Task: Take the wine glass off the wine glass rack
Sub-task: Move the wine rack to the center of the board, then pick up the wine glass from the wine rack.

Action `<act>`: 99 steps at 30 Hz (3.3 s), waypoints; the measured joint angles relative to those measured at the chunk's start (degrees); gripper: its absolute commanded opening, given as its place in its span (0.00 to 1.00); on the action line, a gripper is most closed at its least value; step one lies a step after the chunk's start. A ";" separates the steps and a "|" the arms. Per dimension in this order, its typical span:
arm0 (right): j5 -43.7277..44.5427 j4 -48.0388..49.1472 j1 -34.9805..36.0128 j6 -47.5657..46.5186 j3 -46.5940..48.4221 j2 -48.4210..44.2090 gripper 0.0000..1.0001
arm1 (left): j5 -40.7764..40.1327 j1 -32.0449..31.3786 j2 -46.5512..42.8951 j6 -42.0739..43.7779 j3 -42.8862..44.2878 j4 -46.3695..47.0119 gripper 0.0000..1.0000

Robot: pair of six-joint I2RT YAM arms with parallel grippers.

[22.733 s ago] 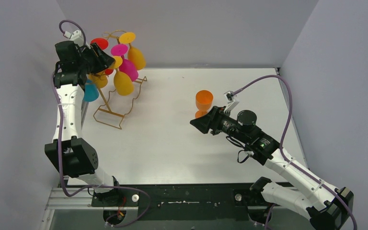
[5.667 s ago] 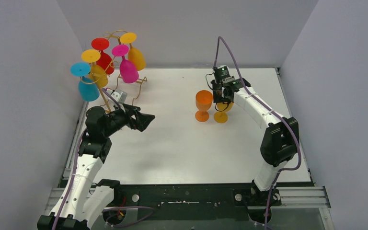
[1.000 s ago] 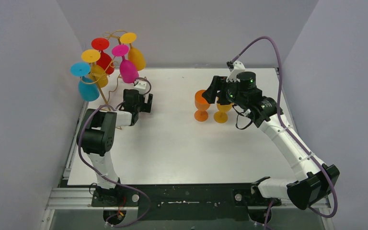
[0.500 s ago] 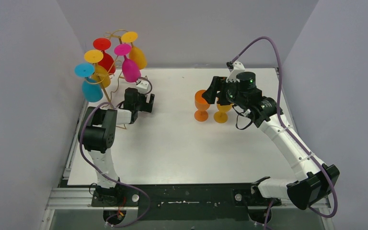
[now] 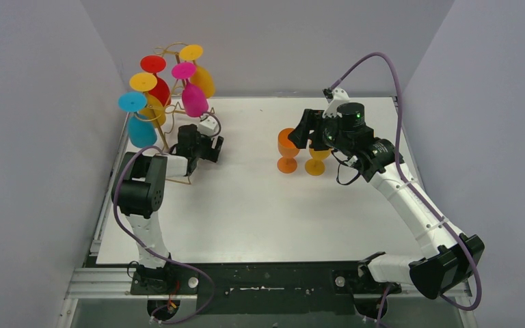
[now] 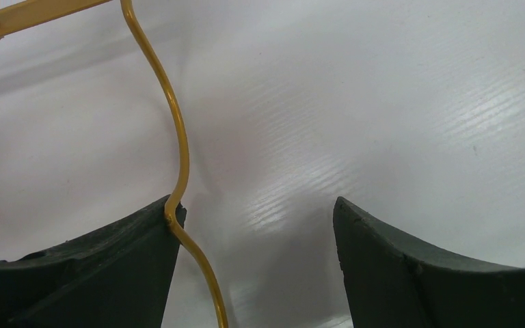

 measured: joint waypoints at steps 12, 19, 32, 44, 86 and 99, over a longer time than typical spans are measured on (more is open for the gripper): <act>0.02 -0.42 0.00 0.02 -0.02 0.00 0.68 | 5.33 -1.86 -1.18 9.44 -0.17 -4.74 0.66; 0.02 -0.44 0.00 0.02 -0.22 0.00 0.68 | 7.96 -4.33 -3.54 14.99 -1.25 -8.87 0.60; -0.09 -0.39 0.00 0.22 -0.79 -0.02 0.69 | 9.88 -5.77 -11.43 19.67 -7.13 -15.67 0.59; -3.28 2.03 0.00 1.97 -0.76 2.36 0.69 | 9.22 -7.02 -24.30 16.15 -13.00 -19.43 0.68; -6.23 3.56 0.09 4.57 -0.76 4.50 0.69 | -14.80 -8.02 -31.34 -22.64 -18.60 -30.77 0.77; -4.09 3.69 0.07 4.76 -1.84 3.56 0.70 | 5.81 -21.81 -52.41 -32.13 -9.25 -29.86 0.77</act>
